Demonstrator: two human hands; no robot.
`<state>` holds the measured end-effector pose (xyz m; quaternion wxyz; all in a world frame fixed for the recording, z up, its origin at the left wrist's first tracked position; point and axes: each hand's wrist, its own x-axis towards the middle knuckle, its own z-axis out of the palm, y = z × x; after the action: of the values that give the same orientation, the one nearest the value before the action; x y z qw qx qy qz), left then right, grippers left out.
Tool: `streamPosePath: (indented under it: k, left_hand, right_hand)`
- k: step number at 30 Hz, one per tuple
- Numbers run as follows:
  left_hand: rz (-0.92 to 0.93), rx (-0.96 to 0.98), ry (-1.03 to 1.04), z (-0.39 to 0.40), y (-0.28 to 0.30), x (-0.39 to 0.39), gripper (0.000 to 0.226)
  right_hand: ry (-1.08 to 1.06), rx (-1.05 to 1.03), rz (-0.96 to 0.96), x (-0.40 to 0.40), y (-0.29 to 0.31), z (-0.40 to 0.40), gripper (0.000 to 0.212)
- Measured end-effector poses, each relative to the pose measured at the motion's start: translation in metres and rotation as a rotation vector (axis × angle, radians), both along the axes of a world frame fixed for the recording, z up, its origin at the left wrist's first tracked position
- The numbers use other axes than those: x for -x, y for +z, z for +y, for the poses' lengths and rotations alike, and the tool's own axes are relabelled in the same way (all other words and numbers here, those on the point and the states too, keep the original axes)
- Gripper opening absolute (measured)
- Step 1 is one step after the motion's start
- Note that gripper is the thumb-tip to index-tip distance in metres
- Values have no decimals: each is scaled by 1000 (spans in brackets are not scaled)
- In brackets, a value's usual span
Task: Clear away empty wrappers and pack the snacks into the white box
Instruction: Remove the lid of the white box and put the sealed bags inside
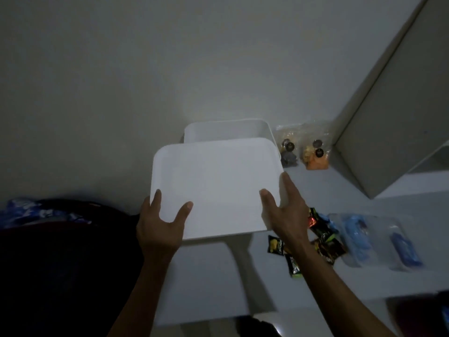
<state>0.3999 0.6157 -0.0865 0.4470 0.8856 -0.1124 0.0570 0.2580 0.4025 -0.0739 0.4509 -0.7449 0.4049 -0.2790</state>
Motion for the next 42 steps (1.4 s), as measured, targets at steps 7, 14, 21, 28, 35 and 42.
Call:
streamPosePath:
  k: [7, 14, 21, 28, 35, 42]
  left_hand:
    - [321, -265, 28, 73, -74, 64, 89]
    - [522, -262, -37, 80, -147, 74, 103]
    - [460, -347, -31, 69, -188, 68, 109]
    - [374, -472, -65, 67, -193, 77, 104]
    - [420, -590, -143, 63, -176, 77, 97]
    - [344, -456, -263, 36, -94, 76, 87]
  right_hand:
    - [29, -100, 175, 62, -85, 75, 73]
    - [37, -211, 266, 74, -159, 78, 73]
    - [63, -5, 370, 67, -210, 69, 71]
    - [175, 132, 602, 65, -218, 71, 72]
    - [214, 30, 591, 66, -194, 70, 68]
    - [91, -108, 357, 66, -116, 72, 62]
